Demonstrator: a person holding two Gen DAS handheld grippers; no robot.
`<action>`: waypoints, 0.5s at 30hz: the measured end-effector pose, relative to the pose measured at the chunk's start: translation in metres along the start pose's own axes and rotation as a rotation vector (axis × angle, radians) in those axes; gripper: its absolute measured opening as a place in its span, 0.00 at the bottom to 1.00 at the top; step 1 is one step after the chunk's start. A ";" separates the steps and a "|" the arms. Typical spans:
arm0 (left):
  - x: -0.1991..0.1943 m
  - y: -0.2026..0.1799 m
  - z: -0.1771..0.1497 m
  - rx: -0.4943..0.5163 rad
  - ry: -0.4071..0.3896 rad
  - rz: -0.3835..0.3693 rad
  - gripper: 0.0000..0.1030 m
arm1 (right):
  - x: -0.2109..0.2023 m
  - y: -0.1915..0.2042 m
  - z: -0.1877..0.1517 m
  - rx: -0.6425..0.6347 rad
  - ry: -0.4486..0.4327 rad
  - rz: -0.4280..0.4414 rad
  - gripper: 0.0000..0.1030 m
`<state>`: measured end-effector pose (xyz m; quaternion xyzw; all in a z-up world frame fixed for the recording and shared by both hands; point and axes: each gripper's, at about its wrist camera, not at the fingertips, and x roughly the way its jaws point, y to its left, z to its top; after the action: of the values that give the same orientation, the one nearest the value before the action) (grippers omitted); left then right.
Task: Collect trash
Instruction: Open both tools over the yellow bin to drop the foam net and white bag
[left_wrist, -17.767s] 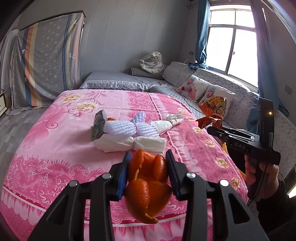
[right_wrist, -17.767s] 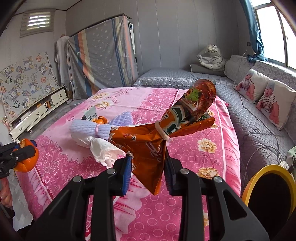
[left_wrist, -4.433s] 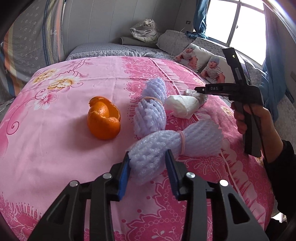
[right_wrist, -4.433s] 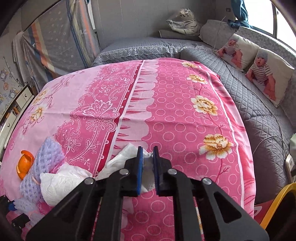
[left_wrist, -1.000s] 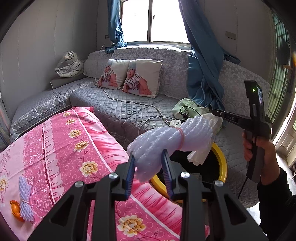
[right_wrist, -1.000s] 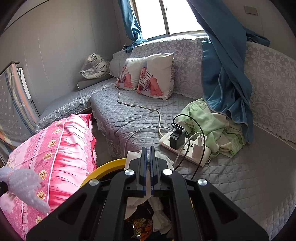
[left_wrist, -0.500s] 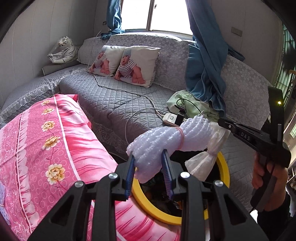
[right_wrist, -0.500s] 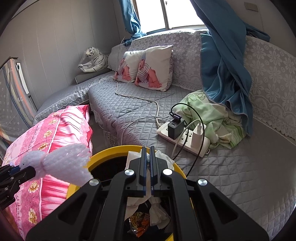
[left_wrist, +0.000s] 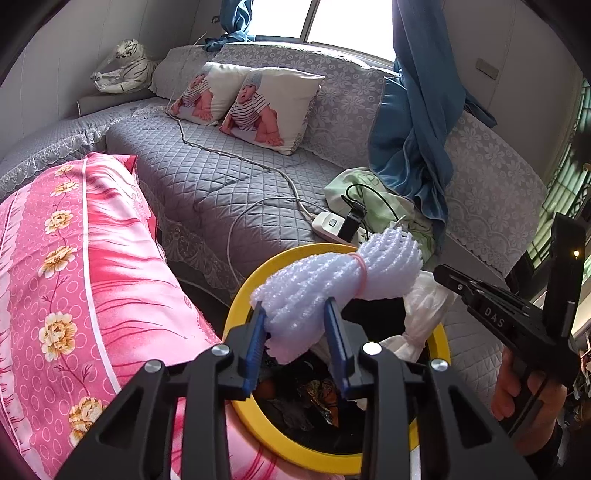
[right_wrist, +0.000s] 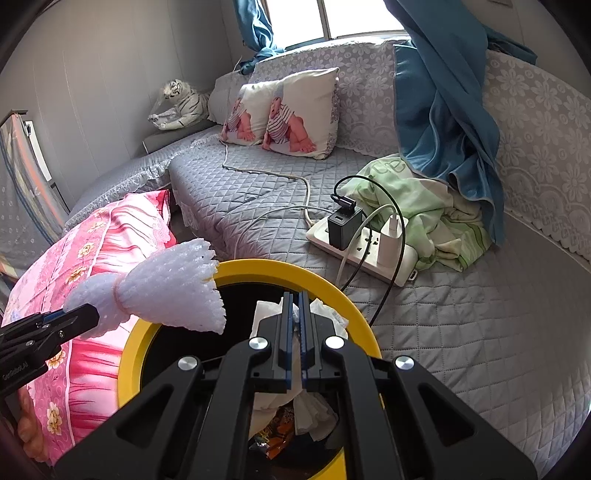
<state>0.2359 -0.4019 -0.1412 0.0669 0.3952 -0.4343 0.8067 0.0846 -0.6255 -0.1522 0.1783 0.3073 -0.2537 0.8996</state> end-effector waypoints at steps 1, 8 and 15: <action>0.001 0.001 -0.001 -0.006 0.002 0.014 0.31 | 0.001 0.000 0.000 0.001 0.003 -0.001 0.03; -0.001 0.008 0.000 -0.042 0.006 0.016 0.44 | 0.008 -0.003 0.000 0.014 0.030 0.009 0.03; -0.007 0.021 0.002 -0.098 -0.009 0.003 0.63 | 0.008 -0.007 0.001 0.031 0.039 0.001 0.04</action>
<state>0.2502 -0.3850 -0.1398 0.0257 0.4123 -0.4134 0.8115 0.0866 -0.6342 -0.1582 0.1974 0.3206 -0.2547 0.8907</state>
